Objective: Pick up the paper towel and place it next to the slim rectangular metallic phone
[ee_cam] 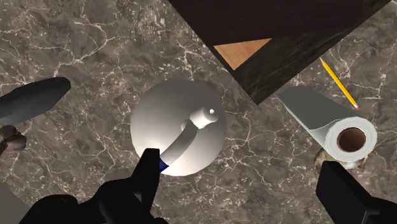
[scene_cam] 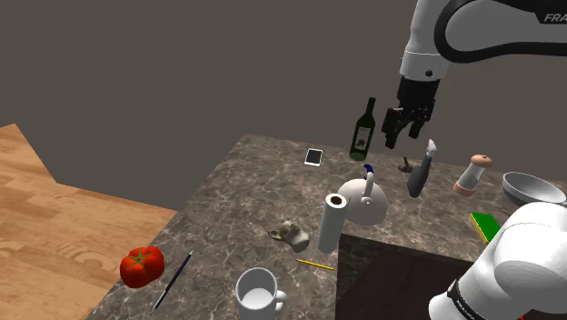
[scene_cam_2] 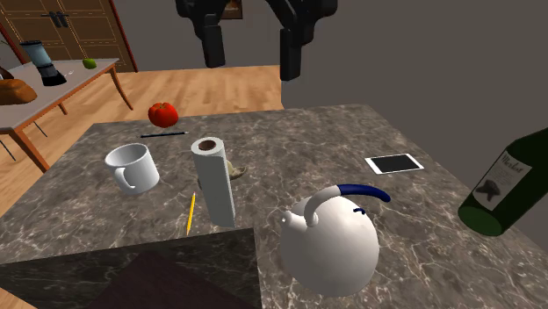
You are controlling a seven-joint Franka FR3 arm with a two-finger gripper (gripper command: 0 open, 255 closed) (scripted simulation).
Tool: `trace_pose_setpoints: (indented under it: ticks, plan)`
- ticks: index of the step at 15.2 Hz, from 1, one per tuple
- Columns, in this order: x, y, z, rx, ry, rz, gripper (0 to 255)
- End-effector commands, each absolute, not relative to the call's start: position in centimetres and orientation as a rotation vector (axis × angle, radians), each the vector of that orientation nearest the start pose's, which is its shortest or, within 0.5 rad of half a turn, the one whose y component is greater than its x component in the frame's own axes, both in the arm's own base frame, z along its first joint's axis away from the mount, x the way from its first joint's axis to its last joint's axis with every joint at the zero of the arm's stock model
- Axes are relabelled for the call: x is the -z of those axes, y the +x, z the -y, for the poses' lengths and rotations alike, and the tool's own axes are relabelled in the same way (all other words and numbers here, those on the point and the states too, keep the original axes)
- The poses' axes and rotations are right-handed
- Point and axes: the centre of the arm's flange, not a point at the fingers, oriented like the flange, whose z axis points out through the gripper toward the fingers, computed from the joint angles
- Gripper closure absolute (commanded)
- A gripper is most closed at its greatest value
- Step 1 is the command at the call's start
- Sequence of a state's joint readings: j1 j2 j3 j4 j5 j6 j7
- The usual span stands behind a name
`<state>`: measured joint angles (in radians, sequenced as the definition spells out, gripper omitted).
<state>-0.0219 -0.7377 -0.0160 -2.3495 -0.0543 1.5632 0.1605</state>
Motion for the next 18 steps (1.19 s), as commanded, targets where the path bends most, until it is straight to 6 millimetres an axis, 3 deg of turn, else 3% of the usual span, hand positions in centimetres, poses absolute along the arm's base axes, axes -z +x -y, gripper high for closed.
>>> trace_pose_setpoints:
  ticks: [1, 18]
  plan:
    - [-57.8, 31.8, 1.9, -0.073, -3.172, -0.307, 0]
    - [-43.0, 40.0, -12.2, -0.011, -3.171, 0.097, 0]
